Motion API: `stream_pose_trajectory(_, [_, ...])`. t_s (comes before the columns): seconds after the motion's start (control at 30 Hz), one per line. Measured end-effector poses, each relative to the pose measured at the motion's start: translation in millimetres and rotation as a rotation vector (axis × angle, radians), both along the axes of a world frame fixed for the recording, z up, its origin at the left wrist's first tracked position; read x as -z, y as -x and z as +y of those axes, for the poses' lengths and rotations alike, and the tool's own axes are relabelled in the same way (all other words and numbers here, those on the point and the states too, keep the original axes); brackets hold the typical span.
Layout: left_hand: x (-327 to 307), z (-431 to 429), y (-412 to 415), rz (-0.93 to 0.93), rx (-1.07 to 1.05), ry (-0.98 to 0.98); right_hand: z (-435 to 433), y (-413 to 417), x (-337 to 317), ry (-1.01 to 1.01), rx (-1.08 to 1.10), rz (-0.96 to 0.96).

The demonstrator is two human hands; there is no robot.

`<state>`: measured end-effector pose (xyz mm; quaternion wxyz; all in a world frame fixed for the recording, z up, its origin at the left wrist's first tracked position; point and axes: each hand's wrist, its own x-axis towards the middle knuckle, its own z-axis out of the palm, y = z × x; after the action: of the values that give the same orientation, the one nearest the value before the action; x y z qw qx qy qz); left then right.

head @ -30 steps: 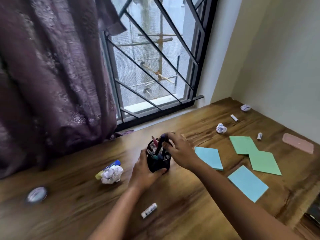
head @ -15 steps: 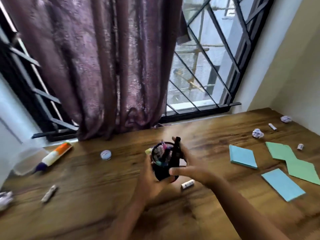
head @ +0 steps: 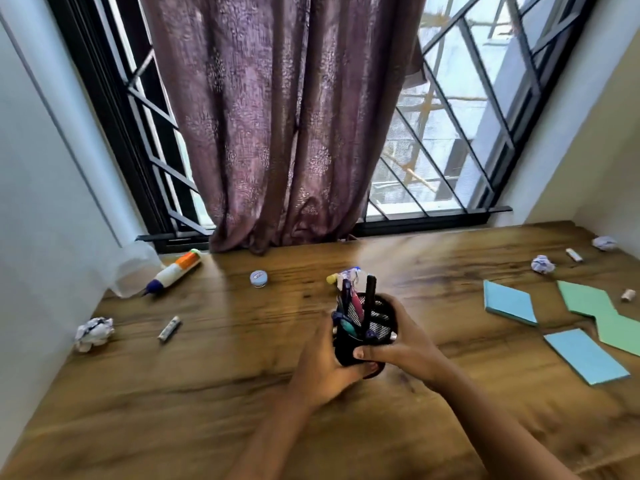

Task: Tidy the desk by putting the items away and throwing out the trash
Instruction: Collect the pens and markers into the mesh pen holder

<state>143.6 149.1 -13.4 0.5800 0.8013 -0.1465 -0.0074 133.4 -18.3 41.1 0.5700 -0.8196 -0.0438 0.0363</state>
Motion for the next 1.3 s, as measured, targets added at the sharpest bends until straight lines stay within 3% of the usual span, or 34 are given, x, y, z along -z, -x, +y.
stream_pose_trajectory(0.43, [-34.1, -64.1, 129.4, -0.011, 0.076, 0.035, -56.2, 140.5, -21.7, 0.061, 0.034, -0.09])
stream_pose_trajectory(0.8, [-34.8, -96.6, 272.0, -0.206, 0.038, 0.02, -96.8, 289.4, -17.6, 0.033, -0.002, -0.068])
stream_pose_trajectory(1.13, [-38.4, -28.8, 261.9, -0.166, -0.238, 0.029, -59.9, 262.0, -25.2, 0.183, -0.146, -0.113])
stream_pose_trajectory(1.3, [-28.3, -14.1, 226.2, -0.091, -0.201, 0.039, -37.2, 216.8, -15.7, 0.232, -0.205, -0.065])
